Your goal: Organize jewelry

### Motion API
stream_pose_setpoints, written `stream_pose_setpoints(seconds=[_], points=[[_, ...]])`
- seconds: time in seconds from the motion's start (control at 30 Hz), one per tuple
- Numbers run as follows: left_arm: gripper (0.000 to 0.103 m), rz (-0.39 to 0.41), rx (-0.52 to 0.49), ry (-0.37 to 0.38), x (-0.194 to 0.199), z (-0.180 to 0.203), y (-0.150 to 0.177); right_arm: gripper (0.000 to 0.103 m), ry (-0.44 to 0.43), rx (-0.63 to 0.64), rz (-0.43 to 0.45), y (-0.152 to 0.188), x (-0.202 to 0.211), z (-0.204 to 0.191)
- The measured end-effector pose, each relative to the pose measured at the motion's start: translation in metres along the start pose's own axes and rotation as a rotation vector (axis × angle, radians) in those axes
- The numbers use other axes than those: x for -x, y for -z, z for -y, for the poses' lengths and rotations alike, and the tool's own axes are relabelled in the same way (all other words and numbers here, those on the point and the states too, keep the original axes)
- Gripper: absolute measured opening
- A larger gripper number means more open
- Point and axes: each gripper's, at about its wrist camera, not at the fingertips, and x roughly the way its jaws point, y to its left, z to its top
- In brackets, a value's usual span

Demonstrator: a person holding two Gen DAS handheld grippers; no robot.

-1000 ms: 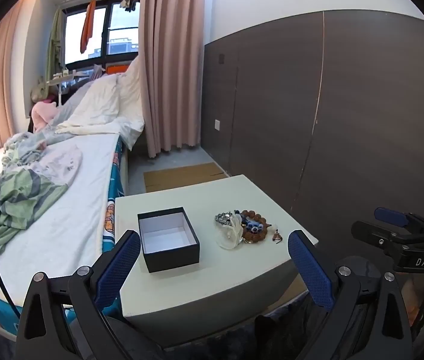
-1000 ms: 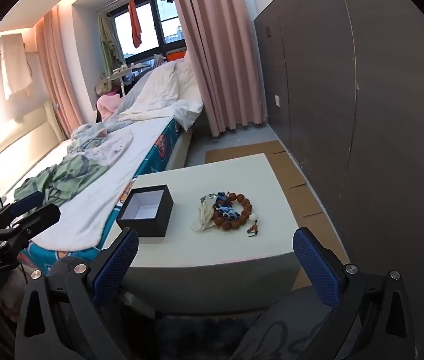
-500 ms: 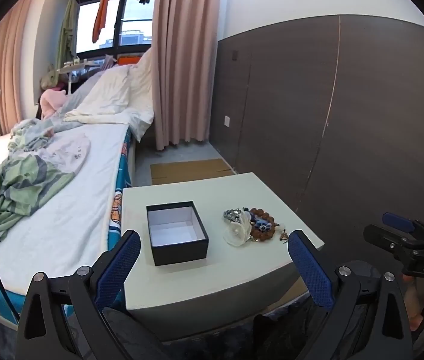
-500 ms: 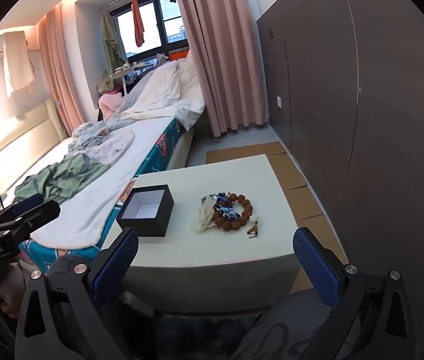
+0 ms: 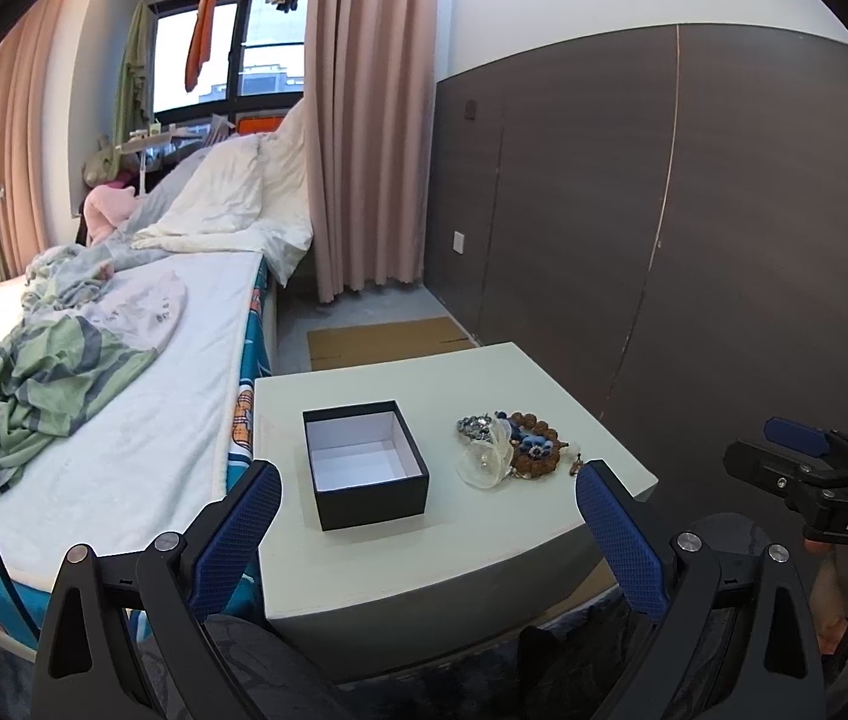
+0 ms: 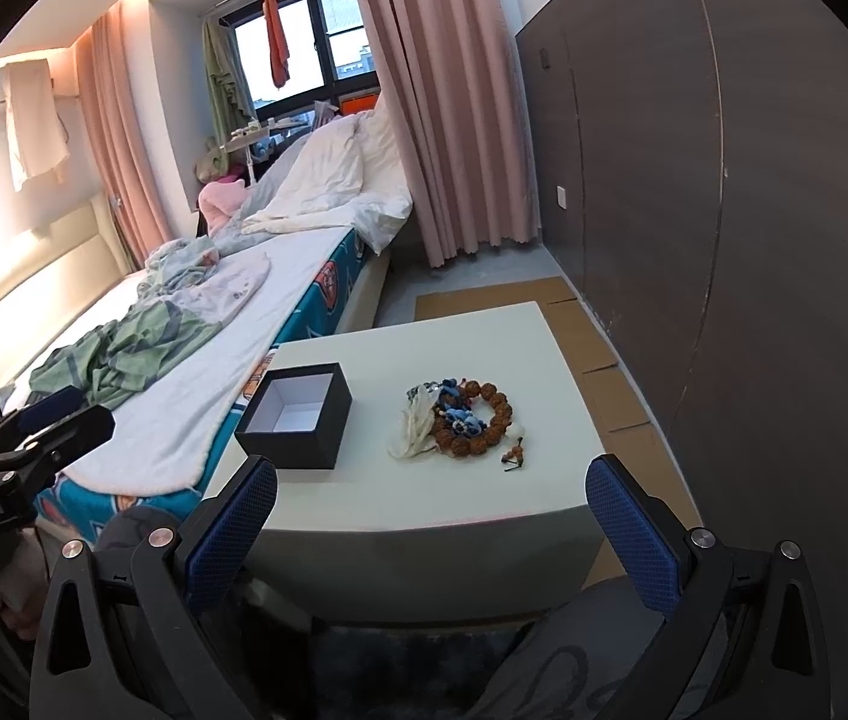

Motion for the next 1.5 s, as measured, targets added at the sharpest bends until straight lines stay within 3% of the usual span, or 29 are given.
stream_pose_setpoints(seconds=[1.5], points=[[0.099,-0.001,-0.004,-0.003,0.0059,-0.005,0.0031,0.103,0.0,-0.003,0.005,0.0022,0.0043,-0.0023]])
